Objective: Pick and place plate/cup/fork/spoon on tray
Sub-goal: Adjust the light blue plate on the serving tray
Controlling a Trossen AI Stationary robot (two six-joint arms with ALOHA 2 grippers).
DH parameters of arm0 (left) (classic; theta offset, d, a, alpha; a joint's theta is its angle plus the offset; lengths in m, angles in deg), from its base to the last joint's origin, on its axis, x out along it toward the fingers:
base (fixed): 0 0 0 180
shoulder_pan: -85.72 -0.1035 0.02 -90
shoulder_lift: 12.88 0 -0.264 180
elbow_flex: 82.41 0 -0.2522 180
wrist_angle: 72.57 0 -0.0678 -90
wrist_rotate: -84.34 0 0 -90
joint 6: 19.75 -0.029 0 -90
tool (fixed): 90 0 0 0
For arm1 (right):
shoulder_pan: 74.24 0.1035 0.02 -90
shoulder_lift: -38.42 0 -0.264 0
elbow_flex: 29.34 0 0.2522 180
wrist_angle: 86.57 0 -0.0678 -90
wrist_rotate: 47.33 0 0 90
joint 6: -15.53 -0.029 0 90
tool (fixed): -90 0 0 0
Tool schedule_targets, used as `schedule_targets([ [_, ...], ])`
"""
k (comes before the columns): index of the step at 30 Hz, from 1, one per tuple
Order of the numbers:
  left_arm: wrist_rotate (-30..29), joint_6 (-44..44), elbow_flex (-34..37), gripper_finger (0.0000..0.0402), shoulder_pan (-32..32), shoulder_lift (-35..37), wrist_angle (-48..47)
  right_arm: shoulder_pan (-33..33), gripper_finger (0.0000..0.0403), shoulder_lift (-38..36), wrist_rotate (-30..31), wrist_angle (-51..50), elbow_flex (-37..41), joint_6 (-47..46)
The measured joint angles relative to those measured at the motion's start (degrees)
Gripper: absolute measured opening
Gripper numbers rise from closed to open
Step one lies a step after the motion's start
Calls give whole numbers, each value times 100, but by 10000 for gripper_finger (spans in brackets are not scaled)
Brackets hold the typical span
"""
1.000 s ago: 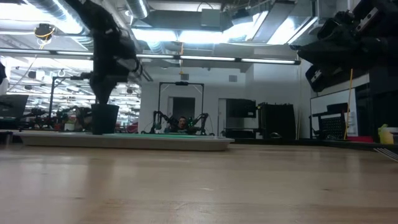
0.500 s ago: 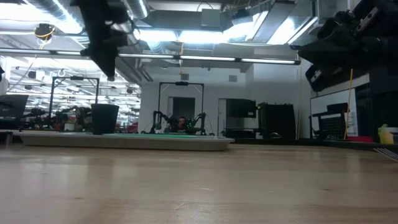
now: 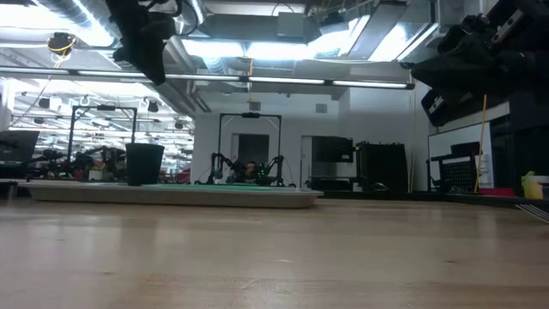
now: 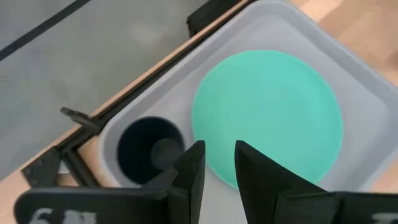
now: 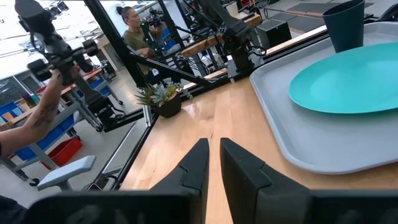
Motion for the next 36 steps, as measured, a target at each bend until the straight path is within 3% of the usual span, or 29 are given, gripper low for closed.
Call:
schedule_targets([
  [9,45,502,40,80,1258,-149,545,1,46,1,-1,-2,0,-4],
  [15,1065,475,399,80,2483,-666,2049,-1,46,1,1,-2,0,3],
  [18,1140,-60,433,80,2840,-1012,2400,-1,46,-1,1,-2,0,-3],
  [21,909,-185,437,80,3022,-1348,2512,0,46,-1,-1,-2,0,0],
  [26,372,535,437,80,3059,-1983,2588,1,46,-1,1,-4,0,3],
  [32,380,887,437,80,3134,-2789,2790,0,46,-1,1,9,0,12],
  [36,402,537,438,80,3145,-3138,2728,-1,46,-1,1,9,0,12],
])
